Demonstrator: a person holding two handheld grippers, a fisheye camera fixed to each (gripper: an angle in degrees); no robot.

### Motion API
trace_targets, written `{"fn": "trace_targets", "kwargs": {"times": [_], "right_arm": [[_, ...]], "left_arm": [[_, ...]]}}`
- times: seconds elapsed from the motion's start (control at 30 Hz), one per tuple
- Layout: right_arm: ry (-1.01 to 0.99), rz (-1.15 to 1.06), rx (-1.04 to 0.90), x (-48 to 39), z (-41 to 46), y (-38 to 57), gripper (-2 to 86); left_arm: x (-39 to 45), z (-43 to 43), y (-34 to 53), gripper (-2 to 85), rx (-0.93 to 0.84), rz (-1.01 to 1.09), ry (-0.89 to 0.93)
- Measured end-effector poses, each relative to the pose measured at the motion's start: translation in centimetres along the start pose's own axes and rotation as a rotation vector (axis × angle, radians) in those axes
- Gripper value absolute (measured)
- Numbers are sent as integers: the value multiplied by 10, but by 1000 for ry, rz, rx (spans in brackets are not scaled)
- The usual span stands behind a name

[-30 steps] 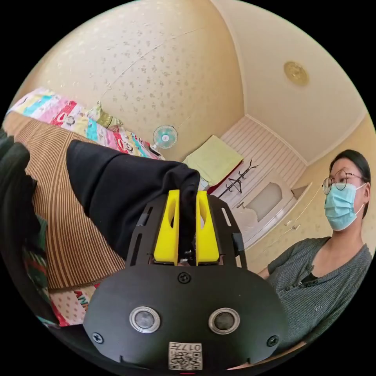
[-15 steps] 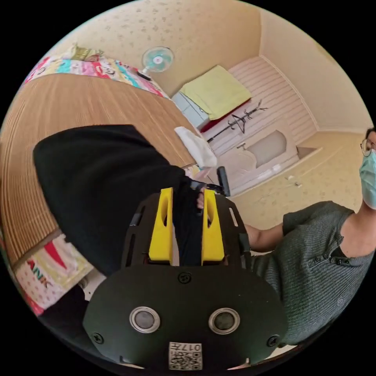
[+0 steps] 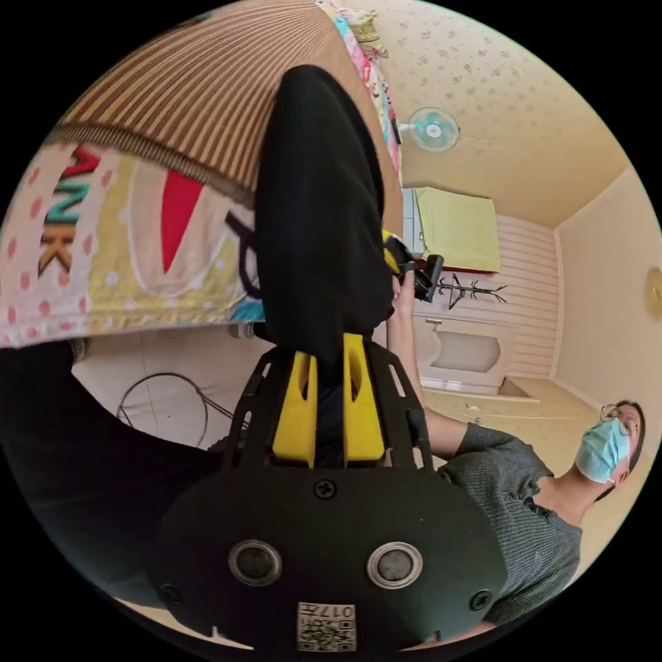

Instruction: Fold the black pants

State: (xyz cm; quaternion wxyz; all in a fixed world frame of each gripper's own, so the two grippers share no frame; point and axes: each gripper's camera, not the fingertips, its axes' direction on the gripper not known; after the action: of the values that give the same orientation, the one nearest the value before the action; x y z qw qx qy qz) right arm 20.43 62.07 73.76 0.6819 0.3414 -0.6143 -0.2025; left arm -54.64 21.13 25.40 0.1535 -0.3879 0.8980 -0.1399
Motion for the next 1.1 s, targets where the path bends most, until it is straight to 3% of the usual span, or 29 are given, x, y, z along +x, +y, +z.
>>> {"fn": "trace_targets", "kwargs": {"times": [0.1,0.17,0.23,0.3,0.4,0.47,0.67,0.83,0.9,0.97,1.1], "right_arm": [[-20,16,26,3,-1,7,90],[-21,99,134,7,-13,39,73],[-38,196,217,4,-17,73,63],[-107,273,270,-15,-8,111,51],[-236,46,4,-79,29,143,26],[-288,-50,-125,-110,33,168,16],[-69,24,50,-88,-19,193,41],[-71,42,54,-80,-6,178,78],[-85,35,47,-87,6,175,73],[-59,43,27,-98,24,175,60],[18,-4,23,-114,34,179,39]], "left_arm": [[56,-9,-53,46,-88,115,-240],[74,-22,-91,47,-53,162,-310],[77,-48,-132,52,60,145,-346],[74,-102,-161,48,348,67,-377],[91,-148,-141,43,606,148,-221],[101,-146,-127,58,577,205,-192],[89,-82,-35,108,332,295,-393],[94,-70,27,123,390,356,-487],[115,-67,41,106,404,392,-586],[120,-68,51,89,433,414,-570],[96,-43,25,16,213,354,-598]]}}
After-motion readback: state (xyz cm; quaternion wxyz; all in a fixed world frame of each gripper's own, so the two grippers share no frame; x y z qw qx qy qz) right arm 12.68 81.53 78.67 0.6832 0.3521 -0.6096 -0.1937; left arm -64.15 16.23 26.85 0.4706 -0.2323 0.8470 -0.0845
